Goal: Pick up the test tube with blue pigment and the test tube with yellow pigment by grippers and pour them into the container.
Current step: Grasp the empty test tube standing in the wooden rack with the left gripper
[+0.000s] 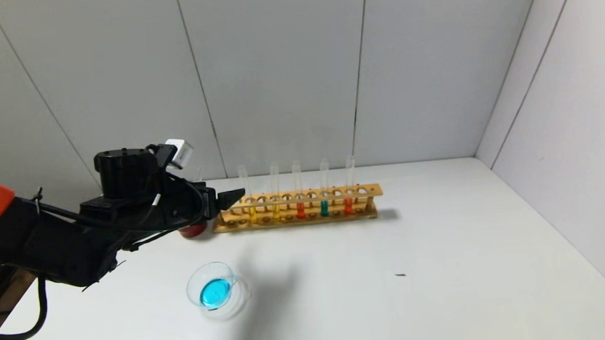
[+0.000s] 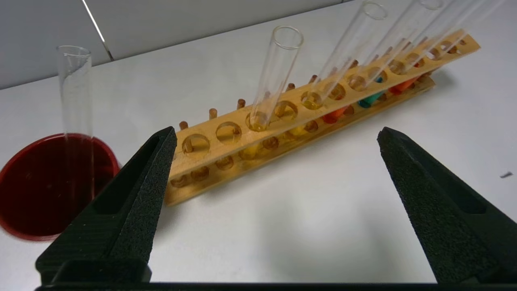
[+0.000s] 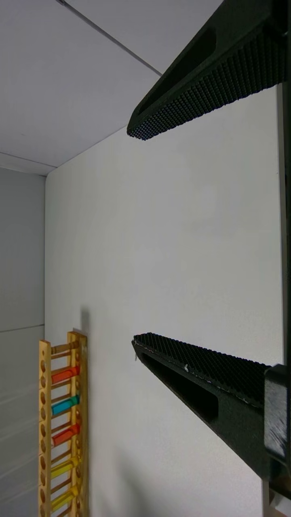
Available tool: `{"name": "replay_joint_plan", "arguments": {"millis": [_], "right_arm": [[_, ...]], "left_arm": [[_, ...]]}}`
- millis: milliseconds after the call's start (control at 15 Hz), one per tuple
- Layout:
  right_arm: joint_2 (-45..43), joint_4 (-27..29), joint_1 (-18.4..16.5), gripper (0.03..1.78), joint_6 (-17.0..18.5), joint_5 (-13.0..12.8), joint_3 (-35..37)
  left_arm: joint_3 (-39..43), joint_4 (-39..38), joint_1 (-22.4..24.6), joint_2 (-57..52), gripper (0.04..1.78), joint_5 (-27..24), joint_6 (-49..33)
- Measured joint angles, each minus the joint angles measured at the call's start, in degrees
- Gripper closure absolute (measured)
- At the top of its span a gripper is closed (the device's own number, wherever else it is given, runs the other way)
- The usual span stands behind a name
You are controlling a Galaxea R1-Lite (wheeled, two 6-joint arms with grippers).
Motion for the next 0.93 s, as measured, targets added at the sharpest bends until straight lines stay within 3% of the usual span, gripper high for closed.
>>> {"name": "replay_joint_plan", "arguments": {"millis": [467,933], "right_arm": [[0.00,0.00,0.00,0.06,0.00,0.00,0.00],[0.00,0.00,0.00,0.06,-0.02,-0.02,0.00]], "left_arm": [[-8.19,0.15,-1.60,10.06,0.07,0.09,-0.04],[-17.09,5.22,-1.74,15.69,0.07,2.18,0.22]]}}
